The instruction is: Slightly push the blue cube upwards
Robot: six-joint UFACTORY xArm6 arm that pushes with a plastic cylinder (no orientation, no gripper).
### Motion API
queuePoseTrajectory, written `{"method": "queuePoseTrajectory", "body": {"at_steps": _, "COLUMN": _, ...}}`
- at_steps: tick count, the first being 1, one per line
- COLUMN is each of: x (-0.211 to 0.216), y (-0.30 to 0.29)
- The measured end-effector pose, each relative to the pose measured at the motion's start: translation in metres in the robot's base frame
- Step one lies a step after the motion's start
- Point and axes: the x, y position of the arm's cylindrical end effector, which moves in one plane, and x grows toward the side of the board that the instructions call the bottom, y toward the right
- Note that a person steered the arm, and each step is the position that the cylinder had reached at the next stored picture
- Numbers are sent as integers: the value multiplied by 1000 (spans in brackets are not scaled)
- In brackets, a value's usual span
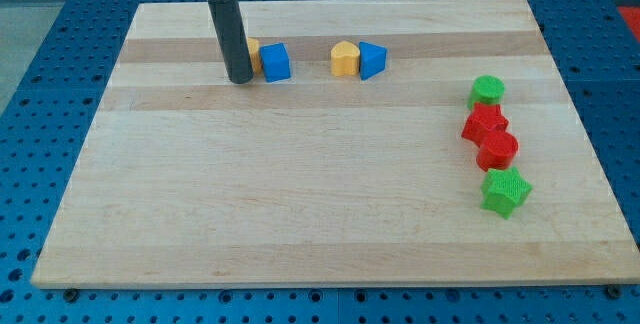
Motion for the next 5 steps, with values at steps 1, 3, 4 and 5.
{"method": "queuePoseTrajectory", "body": {"at_steps": 1, "x": 13, "y": 2}}
{"method": "queuePoseTrajectory", "body": {"at_steps": 3, "x": 20, "y": 30}}
{"method": "queuePoseTrajectory", "body": {"at_steps": 4, "x": 9, "y": 40}}
{"method": "queuePoseTrajectory", "body": {"at_steps": 5, "x": -11, "y": 47}}
